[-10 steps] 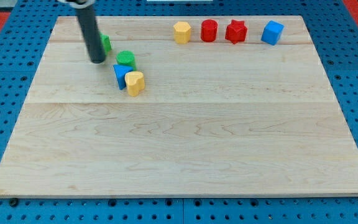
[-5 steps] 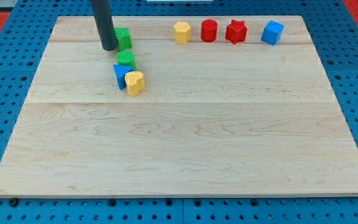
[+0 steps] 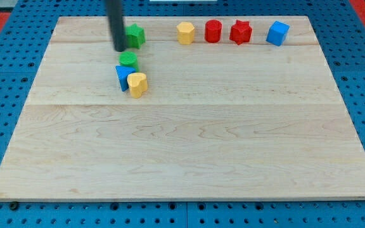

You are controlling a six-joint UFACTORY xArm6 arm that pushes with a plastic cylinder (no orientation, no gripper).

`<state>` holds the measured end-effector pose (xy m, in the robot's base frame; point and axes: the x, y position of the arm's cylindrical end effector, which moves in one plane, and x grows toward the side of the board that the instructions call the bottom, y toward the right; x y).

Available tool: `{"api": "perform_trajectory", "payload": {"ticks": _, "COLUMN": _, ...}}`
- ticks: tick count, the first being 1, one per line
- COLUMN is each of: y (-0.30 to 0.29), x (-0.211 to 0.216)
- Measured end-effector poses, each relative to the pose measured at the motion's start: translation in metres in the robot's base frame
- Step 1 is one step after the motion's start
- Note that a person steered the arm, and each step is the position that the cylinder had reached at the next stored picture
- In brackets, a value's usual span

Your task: Move the green star to the left side of the yellow hexagon

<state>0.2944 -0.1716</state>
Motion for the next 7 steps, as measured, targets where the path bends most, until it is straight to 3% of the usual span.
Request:
{"api": "perform_trajectory", "payload": {"ticks": 1, "y": -0.052, "x": -0.007}}
{"api": "perform_trajectory", "payload": {"ticks": 4, "y": -0.024, "x": -0.034}}
{"api": "perform_trajectory", "payload": {"ticks": 6, "y": 0.031, "x": -0.029}}
{"api": "perform_trajectory", "payload": {"ticks": 7, "y": 0.053, "x": -0.046}}
